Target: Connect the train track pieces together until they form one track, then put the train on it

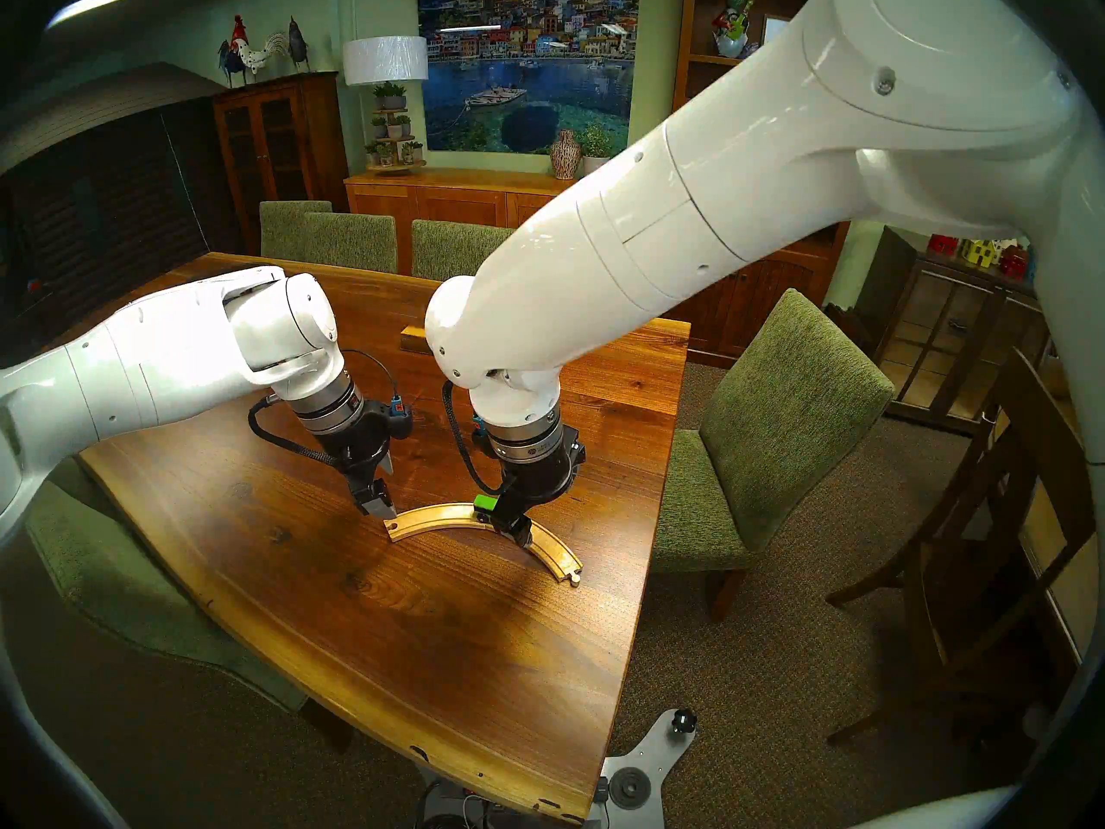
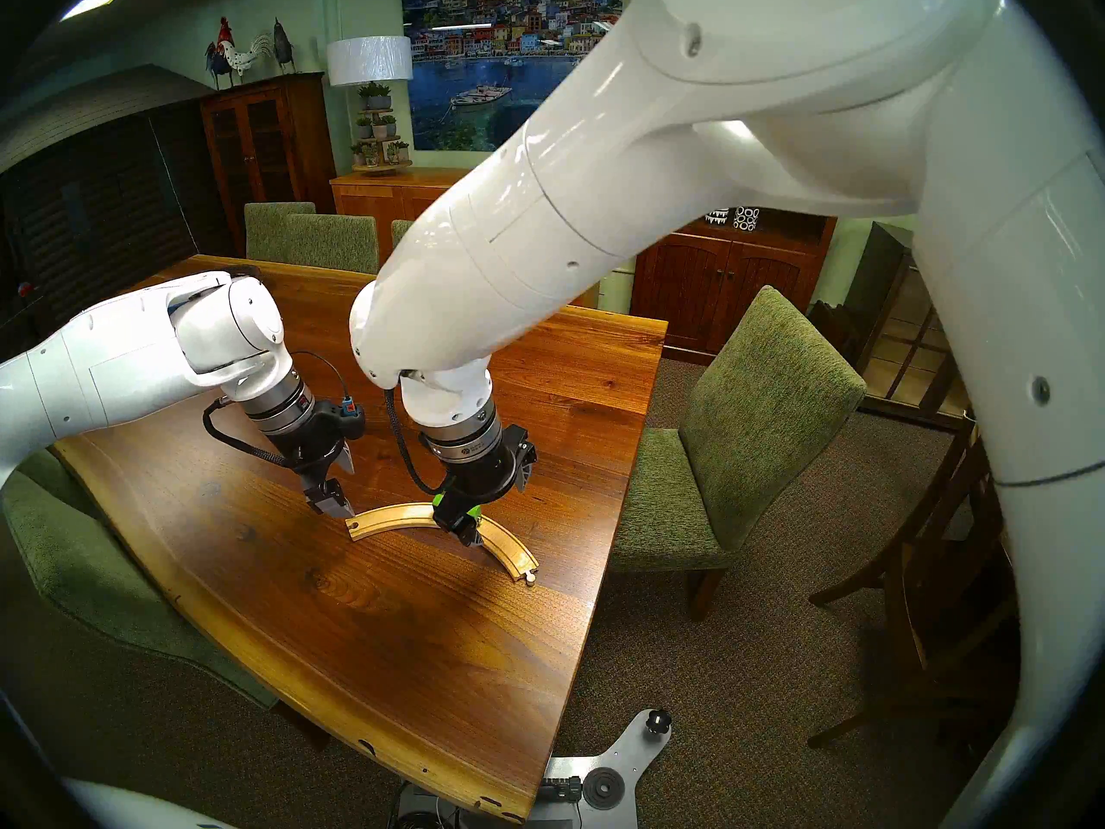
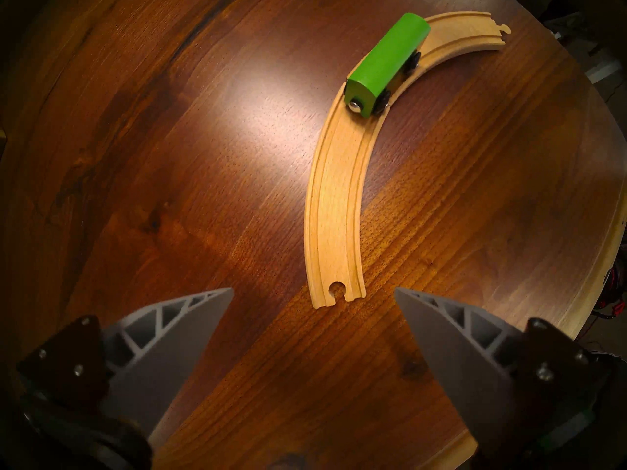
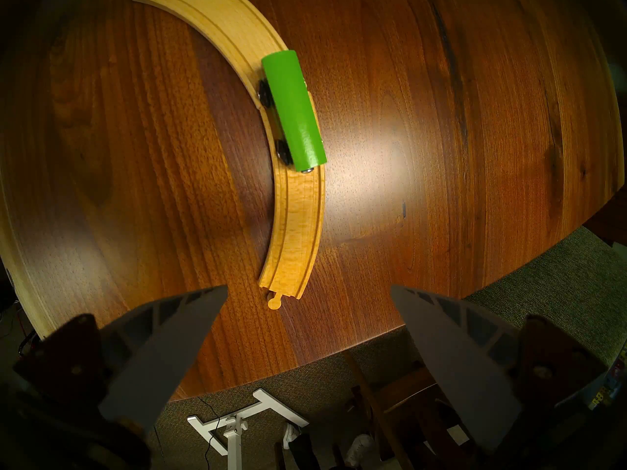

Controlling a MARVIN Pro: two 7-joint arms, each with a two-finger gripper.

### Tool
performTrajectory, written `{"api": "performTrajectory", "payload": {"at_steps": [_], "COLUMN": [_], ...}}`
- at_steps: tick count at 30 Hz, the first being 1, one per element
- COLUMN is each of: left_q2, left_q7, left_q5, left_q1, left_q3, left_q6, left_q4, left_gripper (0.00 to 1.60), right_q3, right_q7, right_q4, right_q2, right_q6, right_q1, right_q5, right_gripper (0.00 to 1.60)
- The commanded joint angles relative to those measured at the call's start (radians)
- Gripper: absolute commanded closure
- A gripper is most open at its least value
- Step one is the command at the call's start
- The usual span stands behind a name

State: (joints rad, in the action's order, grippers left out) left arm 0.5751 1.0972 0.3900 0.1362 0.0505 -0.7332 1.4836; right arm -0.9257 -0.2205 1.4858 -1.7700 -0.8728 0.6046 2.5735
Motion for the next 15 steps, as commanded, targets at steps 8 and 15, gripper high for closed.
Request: {"api": "performTrajectory", "payload": {"at_steps": [8,15], "left_q2": [-0.007,-0.007], "left_q7": [0.031,0.031], "left_q5": [0.008,0.01], "left_q1": [-0.044,-0.045], "left_q3": [-0.018,-0.017], "left_q6": [0.007,0.008], "left_q4": [0.002,0.002], "left_gripper": [0.0,0.0], "right_q3": [0.004,0.004], "right_q7": [0.0,0.0], "right_q4": [-0.009,-0.009], "right_q2": [0.013,0.013], "right_q6": [0.001,0.001], "right_q1": [0.023,0.023], "right_q5": [-0.001,-0.001], "right_gripper": [0.0,0.0]}}
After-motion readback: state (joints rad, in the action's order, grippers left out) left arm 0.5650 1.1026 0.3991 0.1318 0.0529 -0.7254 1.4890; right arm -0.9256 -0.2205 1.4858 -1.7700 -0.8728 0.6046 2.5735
